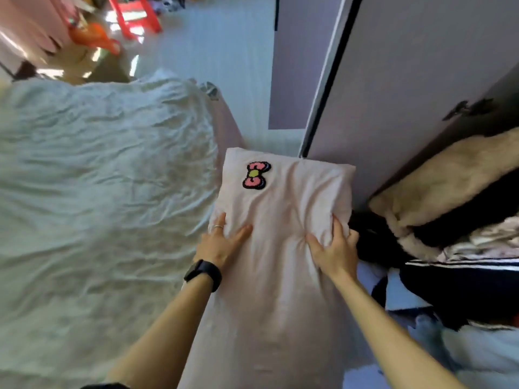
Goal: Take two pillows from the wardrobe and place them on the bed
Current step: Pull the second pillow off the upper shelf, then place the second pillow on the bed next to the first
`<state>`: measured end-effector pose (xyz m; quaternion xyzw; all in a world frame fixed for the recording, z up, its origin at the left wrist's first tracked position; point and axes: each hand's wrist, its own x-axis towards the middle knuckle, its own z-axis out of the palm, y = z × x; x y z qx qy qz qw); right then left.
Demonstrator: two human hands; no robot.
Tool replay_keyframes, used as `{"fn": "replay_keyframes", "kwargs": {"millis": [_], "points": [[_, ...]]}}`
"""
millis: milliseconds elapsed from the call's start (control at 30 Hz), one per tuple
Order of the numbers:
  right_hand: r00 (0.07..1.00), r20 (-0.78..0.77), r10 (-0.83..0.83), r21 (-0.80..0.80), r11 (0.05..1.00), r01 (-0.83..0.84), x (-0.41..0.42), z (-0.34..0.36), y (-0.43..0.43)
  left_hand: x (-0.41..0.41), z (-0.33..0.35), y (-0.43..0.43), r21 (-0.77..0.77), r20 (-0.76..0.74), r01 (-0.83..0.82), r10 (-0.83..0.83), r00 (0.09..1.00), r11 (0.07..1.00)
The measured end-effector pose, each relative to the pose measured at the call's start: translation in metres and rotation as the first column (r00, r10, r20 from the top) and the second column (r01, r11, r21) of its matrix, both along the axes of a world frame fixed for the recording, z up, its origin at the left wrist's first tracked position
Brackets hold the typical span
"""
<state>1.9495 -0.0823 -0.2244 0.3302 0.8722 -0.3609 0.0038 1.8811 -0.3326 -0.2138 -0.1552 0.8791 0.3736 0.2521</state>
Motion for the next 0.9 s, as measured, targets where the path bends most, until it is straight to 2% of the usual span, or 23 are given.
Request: {"fn": "replay_keyframes", "kwargs": {"millis": [100,200,400,533,667,833,900], "points": [[0.983,0.024,0.184,0.000,0.983,-0.184,-0.047,0.004,-0.042,0.005,-0.007,-0.053,0.023,0.029,-0.180,0.179,0.983,0.983],[0.936,0.035,0.351,-0.033,0.936,-0.350,-0.079,0.008,-0.084,0.017,-0.008,-0.096,0.061,-0.003,-0.348,0.349,0.937,0.935],[0.788,0.060,0.613,-0.055,0.790,-0.611,-0.107,0.008,-0.171,0.067,-0.011,-0.163,0.069,0.009,-0.647,0.648,0.762,0.760],[0.609,0.074,0.790,-0.124,0.613,-0.780,-0.104,0.000,-0.226,0.124,-0.013,-0.190,-0.008,0.045,-0.799,0.798,0.601,0.601],[0.365,0.130,0.922,-0.137,0.382,-0.914,-0.082,-0.003,-0.275,0.195,-0.012,-0.194,-0.092,0.053,-0.901,0.905,0.422,0.425],[0.062,0.080,0.995,-0.173,0.075,-0.982,-0.038,-0.004,-0.324,0.283,-0.013,-0.178,-0.146,0.038,-0.973,0.984,0.174,0.177],[-0.024,0.070,0.997,-0.179,-0.011,-0.984,-0.014,-0.004,-0.343,0.314,-0.009,-0.174,-0.120,0.017,-0.991,0.999,0.050,0.052]]}}
